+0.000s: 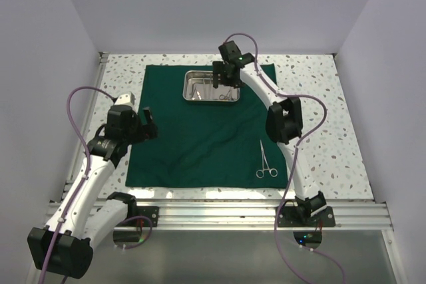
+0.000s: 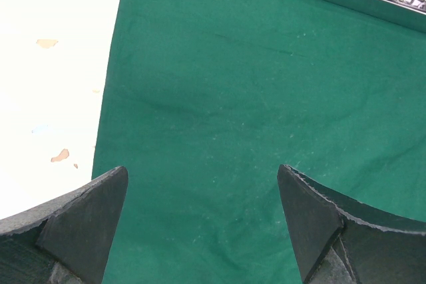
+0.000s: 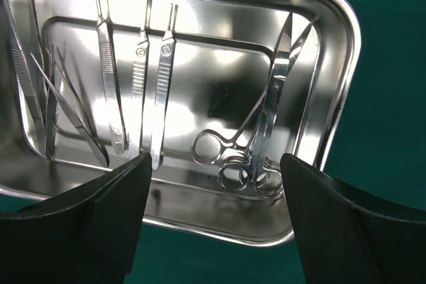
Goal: Open and lay out the surgical kit
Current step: Pick up the medical item from the container.
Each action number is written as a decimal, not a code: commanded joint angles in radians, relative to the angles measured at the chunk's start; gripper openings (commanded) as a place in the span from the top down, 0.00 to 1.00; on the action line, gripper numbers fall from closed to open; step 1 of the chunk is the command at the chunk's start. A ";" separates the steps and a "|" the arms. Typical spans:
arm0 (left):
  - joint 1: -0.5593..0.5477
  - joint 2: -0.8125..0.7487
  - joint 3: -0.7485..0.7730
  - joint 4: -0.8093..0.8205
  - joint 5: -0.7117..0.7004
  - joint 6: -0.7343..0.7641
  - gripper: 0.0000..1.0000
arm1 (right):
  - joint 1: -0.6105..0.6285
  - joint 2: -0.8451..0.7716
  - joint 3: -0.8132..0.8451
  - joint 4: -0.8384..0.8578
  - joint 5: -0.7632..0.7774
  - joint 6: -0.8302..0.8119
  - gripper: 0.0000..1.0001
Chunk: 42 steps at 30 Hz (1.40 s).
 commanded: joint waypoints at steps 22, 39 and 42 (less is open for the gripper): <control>0.003 -0.001 0.000 0.031 -0.026 0.002 0.02 | 0.011 0.199 0.077 0.053 0.167 0.078 0.58; 0.003 0.009 0.000 0.036 -0.027 0.003 0.03 | 0.011 0.167 0.040 0.068 0.195 0.053 1.00; 0.003 0.010 -0.002 0.036 -0.023 0.005 0.03 | 0.006 0.121 0.043 0.099 0.206 0.039 1.00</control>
